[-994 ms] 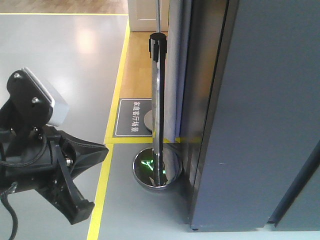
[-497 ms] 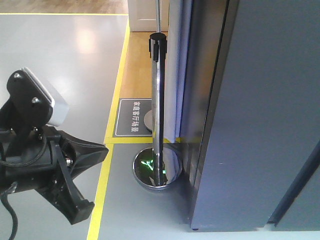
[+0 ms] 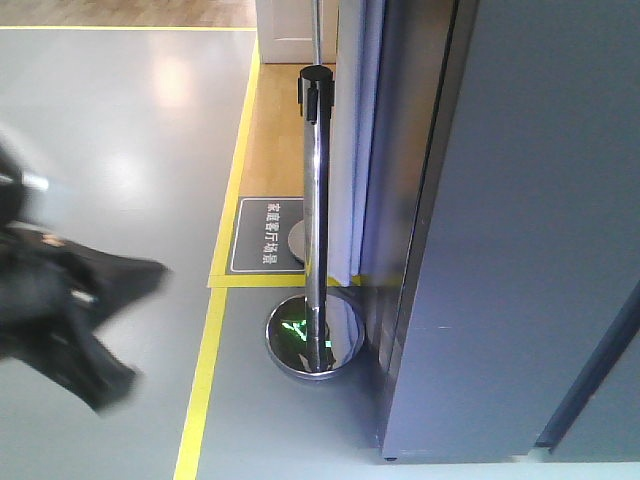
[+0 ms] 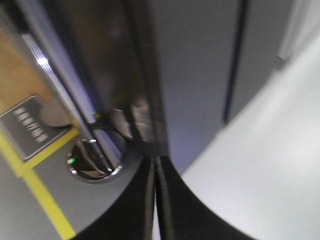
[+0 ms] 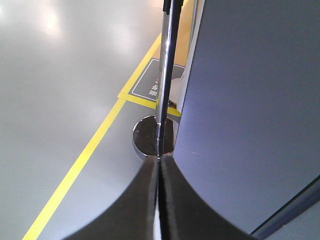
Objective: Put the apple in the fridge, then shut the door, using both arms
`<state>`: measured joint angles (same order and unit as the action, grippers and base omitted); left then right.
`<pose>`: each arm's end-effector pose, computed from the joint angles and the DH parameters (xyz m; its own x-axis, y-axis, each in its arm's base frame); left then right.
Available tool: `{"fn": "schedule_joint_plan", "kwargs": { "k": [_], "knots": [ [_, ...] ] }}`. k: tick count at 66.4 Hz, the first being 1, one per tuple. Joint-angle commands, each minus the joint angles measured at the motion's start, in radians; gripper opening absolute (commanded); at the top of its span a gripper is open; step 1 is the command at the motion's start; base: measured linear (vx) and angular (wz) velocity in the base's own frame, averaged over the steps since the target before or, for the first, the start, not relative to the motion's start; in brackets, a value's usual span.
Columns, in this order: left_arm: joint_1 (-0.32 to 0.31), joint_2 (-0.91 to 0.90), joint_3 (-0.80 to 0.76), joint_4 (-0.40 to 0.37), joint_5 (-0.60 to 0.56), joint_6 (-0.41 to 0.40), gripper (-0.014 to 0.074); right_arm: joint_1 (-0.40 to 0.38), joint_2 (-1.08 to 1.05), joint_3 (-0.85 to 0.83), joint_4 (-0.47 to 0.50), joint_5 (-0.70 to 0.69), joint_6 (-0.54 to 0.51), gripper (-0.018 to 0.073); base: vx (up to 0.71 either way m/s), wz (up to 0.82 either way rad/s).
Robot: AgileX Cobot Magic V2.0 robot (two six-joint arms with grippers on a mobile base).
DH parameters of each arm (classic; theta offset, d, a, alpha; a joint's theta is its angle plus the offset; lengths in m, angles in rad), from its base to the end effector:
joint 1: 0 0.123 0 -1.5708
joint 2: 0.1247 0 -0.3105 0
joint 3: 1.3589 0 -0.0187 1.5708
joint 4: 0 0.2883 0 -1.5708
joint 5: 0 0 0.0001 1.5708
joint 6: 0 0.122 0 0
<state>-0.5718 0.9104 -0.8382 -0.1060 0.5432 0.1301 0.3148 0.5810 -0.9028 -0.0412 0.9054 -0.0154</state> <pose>0.1938 -0.1327 0.3518 -0.3989 0.3033 -0.8654 0.5962 0.8028 0.0065 0.1229 0.0359 0.3981 -0.4406 -0.1864 -0.8781 -0.3006 0.9524 -0.0513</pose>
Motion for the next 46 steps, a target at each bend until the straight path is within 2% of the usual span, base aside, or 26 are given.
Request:
{"fn": "schedule_joint_plan", "kwargs": {
  "k": [1, 5, 13, 22, 33, 42, 46],
  "knots": [
    [0.125, -0.1, 0.044, 0.004, -0.129, -0.053, -0.0006, 0.0, 0.004, -0.021, -0.002, -0.071, -0.006, -0.0002, 0.0, 0.0],
    [0.23, -0.172, 0.131, 0.015, -0.186, -0.051, -0.0006, 0.0, 0.004, -0.021, -0.002, -0.071, -0.006, -0.0002, 0.0, 0.0],
    [0.375, -0.35, 0.312, 0.06, -0.31, -0.061, -0.0006, 0.0, 0.004, -0.021, -0.002, -0.071, -0.006, -0.0002, 0.0, 0.0],
    [0.473, -0.581, 0.532, 0.073, -0.409, -0.073, -0.0006, 0.0, 0.004, -0.021, -0.002, -0.071, -0.006, -0.0002, 0.0, 0.0],
    [0.54, -0.805, 0.747, 0.073, -0.475, -0.167, -0.0006, 0.0, 0.004, -0.021, -0.002, -0.071, -0.006, -0.0002, 0.0, 0.0],
    [0.577, -0.931, 0.895, 0.073, -0.572, -0.254, -0.0006, 0.0, 0.004, -0.021, -0.002, -0.072, -0.006, -0.0002, 0.0, 0.0],
    [0.586, -0.941, 0.891, 0.082, -0.529, -0.254, -0.0006, 0.0, 0.004, -0.021, -0.003, -0.072, -0.006, -0.0002, 0.0, 0.0]
  ]
}}
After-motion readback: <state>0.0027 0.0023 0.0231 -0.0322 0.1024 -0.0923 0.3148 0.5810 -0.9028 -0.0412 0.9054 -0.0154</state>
